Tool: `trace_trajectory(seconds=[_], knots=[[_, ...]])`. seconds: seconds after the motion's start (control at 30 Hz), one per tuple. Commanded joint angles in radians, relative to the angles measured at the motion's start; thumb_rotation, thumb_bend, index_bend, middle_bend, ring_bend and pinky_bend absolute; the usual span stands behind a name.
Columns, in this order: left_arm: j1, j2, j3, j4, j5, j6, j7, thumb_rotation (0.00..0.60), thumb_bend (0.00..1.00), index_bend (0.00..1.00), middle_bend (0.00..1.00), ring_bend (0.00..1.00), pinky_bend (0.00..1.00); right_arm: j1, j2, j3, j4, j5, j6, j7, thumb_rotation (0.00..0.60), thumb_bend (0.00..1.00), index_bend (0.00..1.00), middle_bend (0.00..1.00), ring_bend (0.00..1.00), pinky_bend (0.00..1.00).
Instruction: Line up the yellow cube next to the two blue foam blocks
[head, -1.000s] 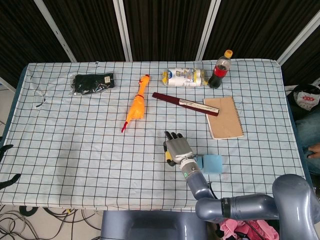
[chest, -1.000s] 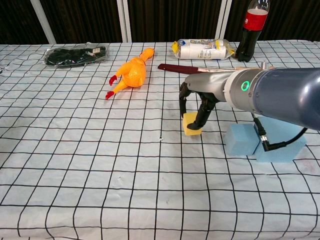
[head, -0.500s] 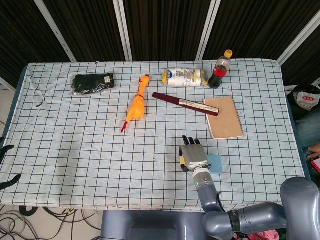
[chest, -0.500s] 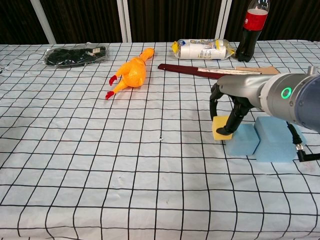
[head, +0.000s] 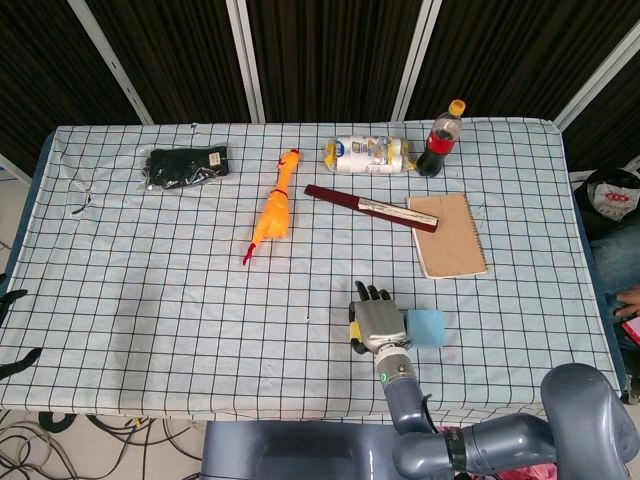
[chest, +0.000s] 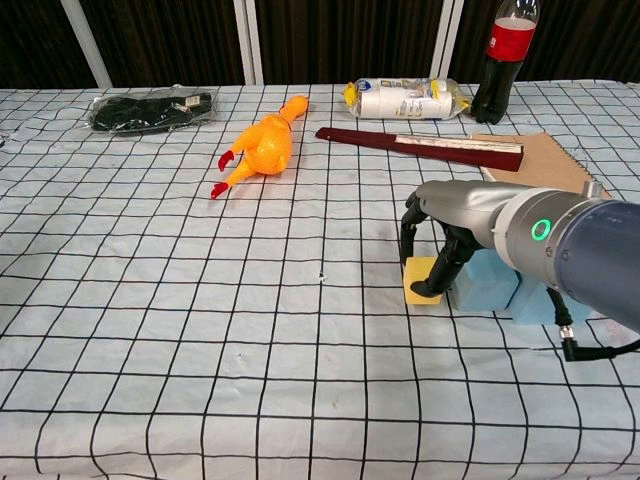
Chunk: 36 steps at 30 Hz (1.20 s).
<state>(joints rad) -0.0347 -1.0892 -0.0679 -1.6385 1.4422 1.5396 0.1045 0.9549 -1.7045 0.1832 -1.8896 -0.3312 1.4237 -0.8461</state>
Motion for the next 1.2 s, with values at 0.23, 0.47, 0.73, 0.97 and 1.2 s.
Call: trace_trajectory(seconds=[0.23, 0.47, 0.73, 0.97, 1.2], knots=[[0.000, -0.001, -0.001, 0.000, -0.001, 0.000, 0.002, 0.600, 0.03, 0.23, 0.06, 0.00, 0.00, -0.012, -0.019, 0.001, 0.060, -0.024, -0.026, -0.003, 0.600, 0.30, 0.48, 0.00, 0.05, 0.10], [0.000, -0.003, -0.002, 0.002, -0.004, 0.001, 0.005, 0.600, 0.03, 0.23, 0.06, 0.00, 0.00, -0.027, -0.025, 0.006, 0.091, -0.044, -0.052, -0.001, 0.600, 0.30, 0.48, 0.00, 0.05, 0.10], [0.000, -0.004, -0.004, 0.004, -0.006, 0.002, 0.008, 0.600, 0.03, 0.23, 0.06, 0.00, 0.00, -0.044, -0.024, 0.002, 0.112, -0.063, -0.075, 0.002, 0.600, 0.30, 0.48, 0.00, 0.05, 0.10], [0.000, -0.004, -0.004, 0.003, -0.007, 0.001, 0.010, 0.600, 0.03, 0.23, 0.06, 0.00, 0.00, -0.053, -0.020, 0.004, 0.116, -0.059, -0.096, -0.004, 0.600, 0.30, 0.48, 0.00, 0.05, 0.10], [0.000, -0.006, -0.005, 0.005, -0.009, 0.002, 0.012, 0.600, 0.03, 0.23, 0.06, 0.00, 0.00, -0.060, -0.018, 0.006, 0.113, -0.065, -0.094, -0.010, 0.600, 0.30, 0.48, 0.00, 0.05, 0.10]])
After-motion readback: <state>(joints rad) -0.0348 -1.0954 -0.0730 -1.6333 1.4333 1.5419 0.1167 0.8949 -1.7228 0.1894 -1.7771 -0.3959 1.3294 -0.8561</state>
